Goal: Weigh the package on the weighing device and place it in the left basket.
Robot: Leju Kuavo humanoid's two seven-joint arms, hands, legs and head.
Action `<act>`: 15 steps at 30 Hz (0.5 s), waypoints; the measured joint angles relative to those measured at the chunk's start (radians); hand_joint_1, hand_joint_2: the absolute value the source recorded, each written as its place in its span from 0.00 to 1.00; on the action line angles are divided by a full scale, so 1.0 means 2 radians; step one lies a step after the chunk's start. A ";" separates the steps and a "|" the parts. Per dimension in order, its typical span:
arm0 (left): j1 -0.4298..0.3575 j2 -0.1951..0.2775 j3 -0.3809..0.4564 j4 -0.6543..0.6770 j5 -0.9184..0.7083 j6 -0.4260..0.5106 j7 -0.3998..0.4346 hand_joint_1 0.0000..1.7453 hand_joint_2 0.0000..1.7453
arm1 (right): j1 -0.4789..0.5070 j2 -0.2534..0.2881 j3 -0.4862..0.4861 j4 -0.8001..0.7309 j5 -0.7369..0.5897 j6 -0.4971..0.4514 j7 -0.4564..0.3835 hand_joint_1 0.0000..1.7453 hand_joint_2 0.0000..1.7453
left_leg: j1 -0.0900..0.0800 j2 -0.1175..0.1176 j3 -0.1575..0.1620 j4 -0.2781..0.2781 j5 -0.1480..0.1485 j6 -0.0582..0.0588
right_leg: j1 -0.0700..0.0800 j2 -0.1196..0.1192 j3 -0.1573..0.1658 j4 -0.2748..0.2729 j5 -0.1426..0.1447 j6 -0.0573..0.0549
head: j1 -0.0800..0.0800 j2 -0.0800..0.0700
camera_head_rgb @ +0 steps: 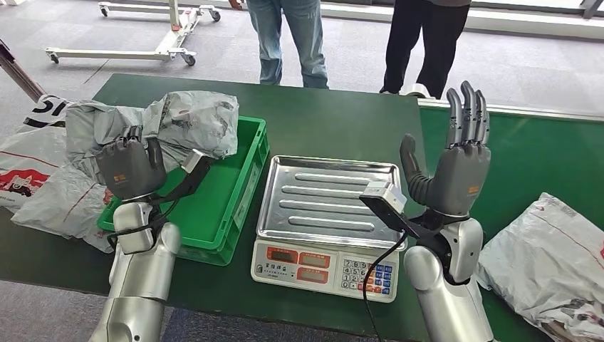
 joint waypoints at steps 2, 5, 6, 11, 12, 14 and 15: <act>-0.030 0.012 0.004 0.074 -0.004 0.001 0.048 1.00 1.00 | 0.000 0.000 0.000 0.000 0.000 0.002 0.001 0.00 1.00 | 0.000 0.000 0.000 0.000 0.000 0.000 | 0.000 0.000 0.000 0.000 0.000 0.000 | 0.000 0.000; -0.063 0.032 0.010 0.166 0.004 0.001 0.076 1.00 1.00 | 0.001 0.000 0.000 -0.001 -0.002 0.003 0.002 0.00 1.00 | 0.001 0.000 0.000 0.000 0.000 0.000 | 0.001 0.000 0.000 0.000 0.000 0.000 | 0.000 0.000; -0.071 0.038 0.012 0.190 0.008 0.001 0.079 1.00 1.00 | 0.001 0.000 0.000 -0.001 -0.003 0.003 0.002 0.00 1.00 | 0.001 0.000 0.000 0.000 0.000 0.000 | 0.001 0.000 0.000 0.000 0.000 0.000 | 0.000 0.000; -0.100 0.055 0.024 0.271 0.024 0.000 0.087 0.50 0.75 | -0.001 0.000 0.000 -0.001 -0.007 0.006 0.002 0.00 1.00 | 0.000 -0.002 0.000 0.000 0.000 0.000 | 0.000 -0.002 0.001 0.000 -0.001 0.000 | 0.000 0.000; -0.104 0.057 0.025 0.280 0.025 0.000 0.088 0.25 0.50 | -0.002 0.000 0.000 -0.001 -0.008 0.006 0.002 0.00 1.00 | 0.000 -0.003 0.000 0.000 0.000 0.000 | 0.000 -0.002 0.001 0.000 -0.001 0.000 | 0.000 0.000; -0.108 0.061 0.028 0.294 0.028 0.000 0.092 0.00 0.00 | -0.003 0.000 0.000 -0.001 -0.008 0.007 0.002 0.00 1.00 | 0.000 -0.003 0.001 -0.001 0.001 -0.001 | 0.000 -0.002 0.002 0.000 -0.001 0.000 | 0.000 0.000; -0.110 0.062 0.030 0.299 0.032 0.000 0.093 0.00 0.00 | -0.004 0.000 0.000 -0.001 -0.009 0.007 0.002 0.00 1.00 | 0.001 -0.003 0.001 -0.001 0.001 -0.001 | 0.000 -0.002 0.001 0.000 -0.001 -0.001 | 0.000 0.000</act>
